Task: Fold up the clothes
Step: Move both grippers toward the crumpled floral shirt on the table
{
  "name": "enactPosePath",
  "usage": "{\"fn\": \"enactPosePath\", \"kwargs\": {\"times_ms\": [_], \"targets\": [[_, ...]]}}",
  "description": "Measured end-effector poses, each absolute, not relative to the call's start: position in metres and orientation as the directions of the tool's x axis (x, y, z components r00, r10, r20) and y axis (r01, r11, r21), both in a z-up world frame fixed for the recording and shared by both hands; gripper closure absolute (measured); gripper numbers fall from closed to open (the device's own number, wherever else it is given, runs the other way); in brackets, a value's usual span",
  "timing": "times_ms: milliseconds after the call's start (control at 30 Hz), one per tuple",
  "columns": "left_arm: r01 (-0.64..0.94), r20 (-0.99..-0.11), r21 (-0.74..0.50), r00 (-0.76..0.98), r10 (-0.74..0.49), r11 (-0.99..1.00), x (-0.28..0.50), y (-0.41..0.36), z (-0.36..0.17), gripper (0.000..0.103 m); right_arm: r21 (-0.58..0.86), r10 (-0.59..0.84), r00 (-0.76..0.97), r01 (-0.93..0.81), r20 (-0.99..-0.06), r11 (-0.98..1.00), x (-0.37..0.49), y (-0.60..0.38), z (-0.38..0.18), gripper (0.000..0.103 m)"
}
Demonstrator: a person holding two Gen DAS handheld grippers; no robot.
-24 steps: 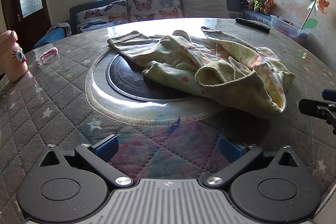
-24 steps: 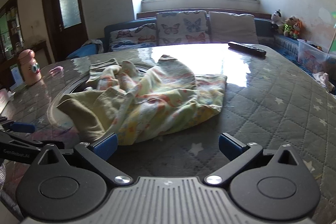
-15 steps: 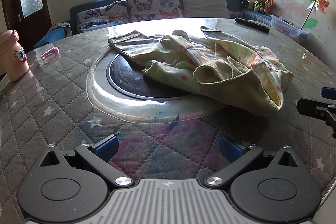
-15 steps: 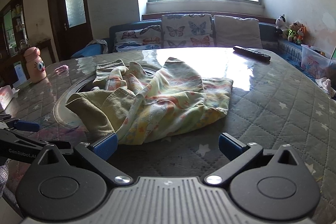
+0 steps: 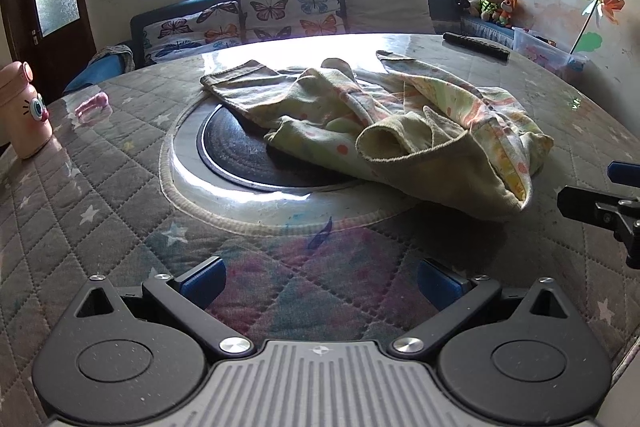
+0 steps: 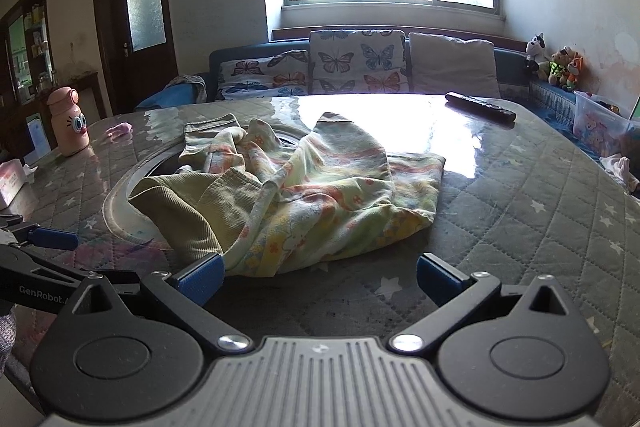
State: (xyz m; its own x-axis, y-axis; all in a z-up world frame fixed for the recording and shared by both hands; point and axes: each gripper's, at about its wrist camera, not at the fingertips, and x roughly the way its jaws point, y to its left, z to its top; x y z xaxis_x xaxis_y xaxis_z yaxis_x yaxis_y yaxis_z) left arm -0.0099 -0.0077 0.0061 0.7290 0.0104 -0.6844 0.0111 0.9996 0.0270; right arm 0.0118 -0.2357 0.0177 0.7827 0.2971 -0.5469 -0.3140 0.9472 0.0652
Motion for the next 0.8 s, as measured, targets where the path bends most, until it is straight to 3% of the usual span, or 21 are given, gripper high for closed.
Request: {"fn": "enactPosePath", "kwargs": {"times_ms": [800], "targets": [[0.033, -0.699, 0.045, 0.715, 0.008, 0.998, 0.009, -0.02, 0.005, 0.0, 0.073, 0.317, 0.763, -0.336, -0.563, 0.939, 0.022, -0.229, 0.015, 0.0]]}}
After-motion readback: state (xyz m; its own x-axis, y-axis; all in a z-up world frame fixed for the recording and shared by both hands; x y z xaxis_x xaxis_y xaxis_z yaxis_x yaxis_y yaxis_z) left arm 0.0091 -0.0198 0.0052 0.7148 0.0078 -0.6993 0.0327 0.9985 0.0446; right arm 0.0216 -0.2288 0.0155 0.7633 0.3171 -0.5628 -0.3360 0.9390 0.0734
